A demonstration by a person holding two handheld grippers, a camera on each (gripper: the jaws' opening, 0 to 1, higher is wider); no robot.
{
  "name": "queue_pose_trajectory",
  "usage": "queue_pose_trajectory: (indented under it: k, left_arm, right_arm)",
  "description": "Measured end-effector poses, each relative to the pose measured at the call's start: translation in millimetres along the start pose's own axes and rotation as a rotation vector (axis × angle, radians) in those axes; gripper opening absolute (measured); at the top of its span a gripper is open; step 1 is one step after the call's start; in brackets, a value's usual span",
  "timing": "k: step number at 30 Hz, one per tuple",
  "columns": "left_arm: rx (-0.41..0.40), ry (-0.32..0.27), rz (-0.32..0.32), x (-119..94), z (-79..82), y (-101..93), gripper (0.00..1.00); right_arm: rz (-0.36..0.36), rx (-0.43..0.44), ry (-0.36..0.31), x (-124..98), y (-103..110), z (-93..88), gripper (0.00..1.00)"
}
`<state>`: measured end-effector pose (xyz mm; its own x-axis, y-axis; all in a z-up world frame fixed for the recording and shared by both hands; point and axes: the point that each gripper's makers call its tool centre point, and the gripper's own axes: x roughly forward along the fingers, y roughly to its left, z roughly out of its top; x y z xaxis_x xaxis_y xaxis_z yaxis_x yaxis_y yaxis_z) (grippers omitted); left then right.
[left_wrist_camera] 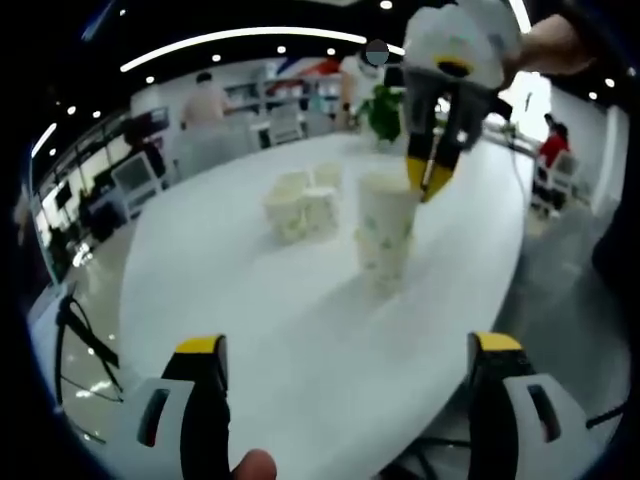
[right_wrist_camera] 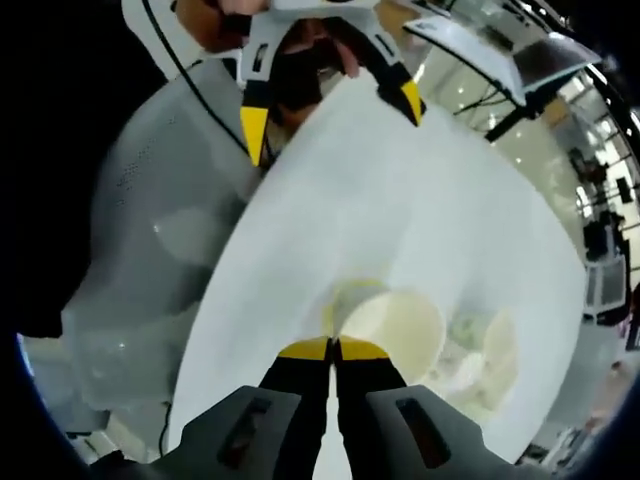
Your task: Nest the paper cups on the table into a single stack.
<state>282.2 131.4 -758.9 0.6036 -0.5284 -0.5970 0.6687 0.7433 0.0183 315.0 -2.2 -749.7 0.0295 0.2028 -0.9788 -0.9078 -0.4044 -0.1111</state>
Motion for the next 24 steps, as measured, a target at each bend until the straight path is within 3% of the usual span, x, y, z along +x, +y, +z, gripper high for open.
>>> queue_pose_trajectory:
  k: [13,19,24]
  left_arm:
    - [-0.017,-0.003,0.005,-0.8,-0.5,2.9,0.99]
    - [-0.016,0.001,0.003,-1.1,-1.9,2.6,0.99]
    - [-0.02,-0.004,0.006,-0.4,-0.4,4.1,0.99]
  right_arm:
    - [0.01,-0.035,0.047,16.2,0.5,-9.8,0.0]
    - [0.034,-0.086,0.02,22.2,3.2,-6.0,0.0]
    - [0.021,-0.129,-0.01,21.8,4.3,-2.3,0.08]
